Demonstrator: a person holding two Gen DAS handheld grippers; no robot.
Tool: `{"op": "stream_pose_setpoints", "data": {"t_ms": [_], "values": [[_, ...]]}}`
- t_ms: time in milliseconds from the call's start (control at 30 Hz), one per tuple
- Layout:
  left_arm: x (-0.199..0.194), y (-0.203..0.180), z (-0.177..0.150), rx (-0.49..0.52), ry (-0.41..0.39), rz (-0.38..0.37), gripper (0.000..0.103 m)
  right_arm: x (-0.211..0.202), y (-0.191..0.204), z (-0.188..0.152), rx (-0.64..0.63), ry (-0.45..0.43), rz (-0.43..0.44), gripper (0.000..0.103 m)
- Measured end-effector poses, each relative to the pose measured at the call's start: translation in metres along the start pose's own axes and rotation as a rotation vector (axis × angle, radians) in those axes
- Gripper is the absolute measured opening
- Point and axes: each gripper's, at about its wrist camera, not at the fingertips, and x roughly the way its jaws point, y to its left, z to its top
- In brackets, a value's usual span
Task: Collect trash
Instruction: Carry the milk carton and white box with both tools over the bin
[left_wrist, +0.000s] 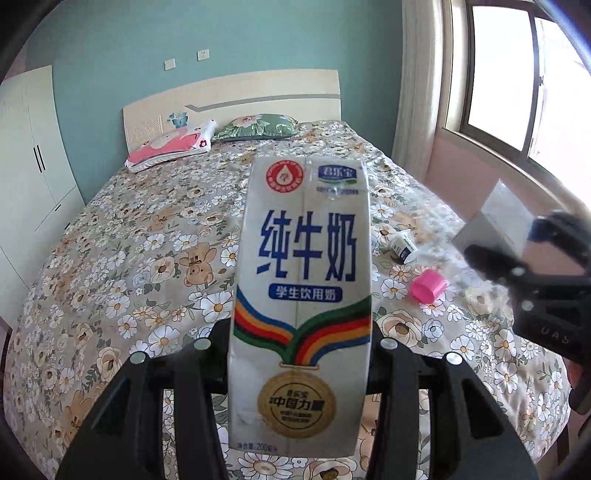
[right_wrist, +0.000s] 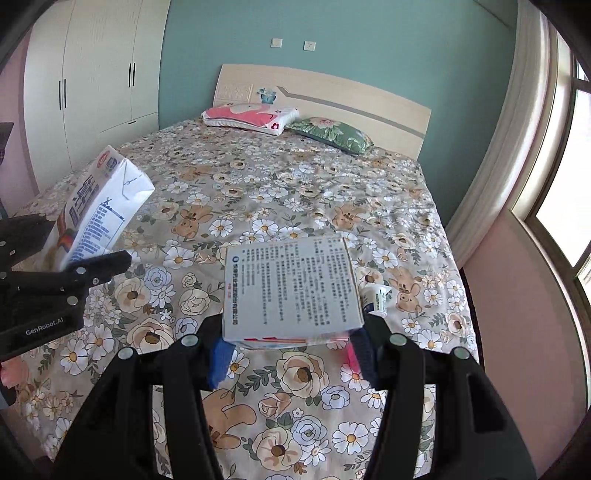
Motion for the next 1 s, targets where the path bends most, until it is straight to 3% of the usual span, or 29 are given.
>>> {"op": "stream_pose_setpoints", "data": {"t_ms": [233, 333, 500, 667, 833, 1000], "values": [[-0.128, 0.016, 0.000, 0.007, -0.097, 0.086, 0.048, -0.134, 0.024, 0.020, -0.028, -0.105, -0.020, 0.056], [-0.176, 0.025, -0.004, -0.030, -0.095, 0.106, 0.048, -0.191, 0.038, 0.022, -0.044, -0.150, -0.031, 0.056], [-0.257, 0.035, -0.018, -0.061, -0.130, 0.151, 0.048, -0.280, 0.061, 0.015, -0.080, -0.217, -0.036, 0.056], [-0.328, 0.041, -0.038, -0.097, -0.151, 0.150, 0.048, -0.354, 0.083, -0.005, -0.115, -0.256, -0.061, 0.056], [-0.373, 0.042, -0.068, -0.098, -0.116, 0.100, 0.048, -0.407, 0.100, -0.038, -0.145, -0.271, -0.055, 0.056], [-0.395, 0.037, -0.105, -0.049, -0.103, 0.105, 0.048, -0.440, 0.108, -0.078, -0.160, -0.275, -0.018, 0.056]]}}
